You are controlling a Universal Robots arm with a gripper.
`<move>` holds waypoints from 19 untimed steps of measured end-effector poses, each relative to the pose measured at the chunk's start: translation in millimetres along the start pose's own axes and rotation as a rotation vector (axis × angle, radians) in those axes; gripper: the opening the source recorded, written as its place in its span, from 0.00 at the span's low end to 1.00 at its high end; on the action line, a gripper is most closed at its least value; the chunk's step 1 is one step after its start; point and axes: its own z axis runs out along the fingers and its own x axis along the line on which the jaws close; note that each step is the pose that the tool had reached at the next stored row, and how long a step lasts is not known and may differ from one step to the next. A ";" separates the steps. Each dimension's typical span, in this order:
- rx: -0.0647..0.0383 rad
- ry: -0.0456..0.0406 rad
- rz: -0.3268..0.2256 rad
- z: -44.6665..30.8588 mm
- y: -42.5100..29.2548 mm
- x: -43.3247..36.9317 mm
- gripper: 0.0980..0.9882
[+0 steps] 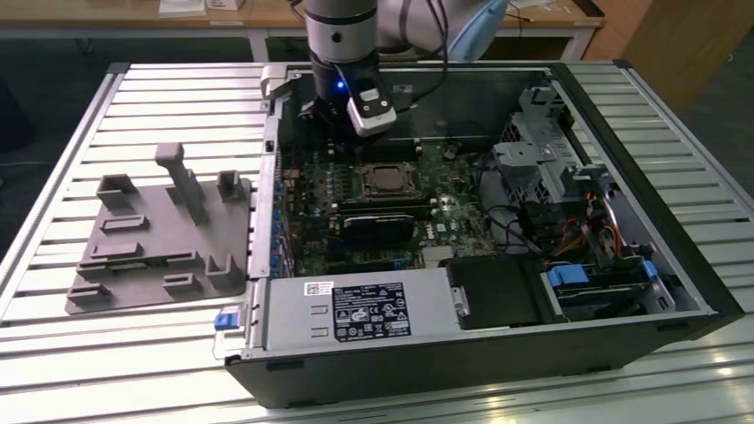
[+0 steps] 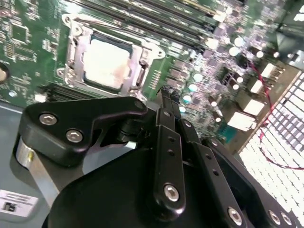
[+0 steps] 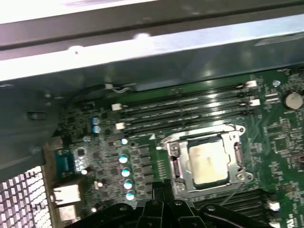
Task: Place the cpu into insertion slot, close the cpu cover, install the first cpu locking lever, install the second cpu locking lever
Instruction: 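Install the first cpu locking lever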
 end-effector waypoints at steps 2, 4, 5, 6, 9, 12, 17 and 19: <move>-0.009 0.0016 -0.001 -0.2 -0.9 4.3 0.00; -0.027 0.0050 -0.001 -0.4 -1.5 7.3 0.00; -0.039 0.0074 -0.001 -0.4 -1.6 8.2 0.00; -0.054 0.0100 -0.001 -0.5 -1.8 9.1 0.00; -0.095 0.0158 0.000 -0.5 -2.1 10.6 0.00; -0.140 0.0220 0.000 -0.5 -2.2 11.1 0.00; -0.218 0.0336 -0.001 -0.6 -2.2 11.3 0.00; -0.243 0.0376 -0.002 -0.5 -2.2 11.3 0.00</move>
